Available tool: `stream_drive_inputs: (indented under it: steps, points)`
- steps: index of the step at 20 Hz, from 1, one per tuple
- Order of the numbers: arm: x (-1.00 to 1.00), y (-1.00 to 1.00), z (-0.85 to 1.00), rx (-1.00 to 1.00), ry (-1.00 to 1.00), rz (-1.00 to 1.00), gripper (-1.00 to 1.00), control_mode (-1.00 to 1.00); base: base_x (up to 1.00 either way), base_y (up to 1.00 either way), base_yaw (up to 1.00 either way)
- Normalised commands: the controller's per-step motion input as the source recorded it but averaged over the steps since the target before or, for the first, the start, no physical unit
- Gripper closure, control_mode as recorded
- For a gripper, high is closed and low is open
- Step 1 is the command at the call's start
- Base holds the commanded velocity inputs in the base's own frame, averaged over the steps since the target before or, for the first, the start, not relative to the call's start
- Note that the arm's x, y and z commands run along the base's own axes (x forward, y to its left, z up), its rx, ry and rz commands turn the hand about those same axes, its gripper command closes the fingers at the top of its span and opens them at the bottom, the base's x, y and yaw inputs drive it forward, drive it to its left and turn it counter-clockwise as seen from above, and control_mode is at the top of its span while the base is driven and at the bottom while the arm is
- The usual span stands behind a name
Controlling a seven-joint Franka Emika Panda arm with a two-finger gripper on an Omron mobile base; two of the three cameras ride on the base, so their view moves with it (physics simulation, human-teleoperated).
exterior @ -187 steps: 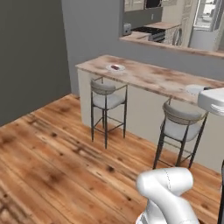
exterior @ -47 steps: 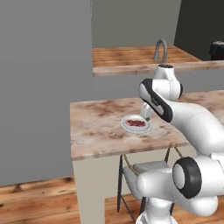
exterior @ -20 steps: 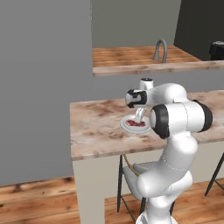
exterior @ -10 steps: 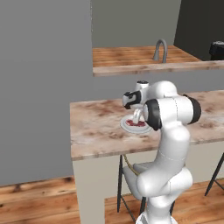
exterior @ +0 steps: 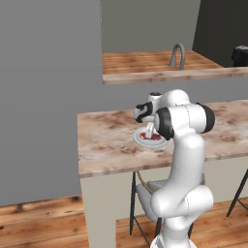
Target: Transport the steak and garlic to the fridge. Place the steak on the rack containing meat and place the garlic on the rack containing the vegetable, ensuring meats and vegetables are on different racks.
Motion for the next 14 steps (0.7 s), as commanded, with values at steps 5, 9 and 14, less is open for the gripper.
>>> stream_drive_inputs:
  steps: [5, 9, 14]
  points:
    - [0.20, 0.00, -0.26, 0.00, 0.00, 0.02, -1.00, -1.00, 0.00, 0.00, 0.00]
    - [0.08, -0.01, -0.29, 0.00, 0.02, 0.02, -1.00, -1.00, 0.00, 0.00, 0.00]
    - [0.06, 0.00, -0.34, -0.01, 0.08, 0.00, -1.00, -1.00, 0.00, 0.00, 0.00]
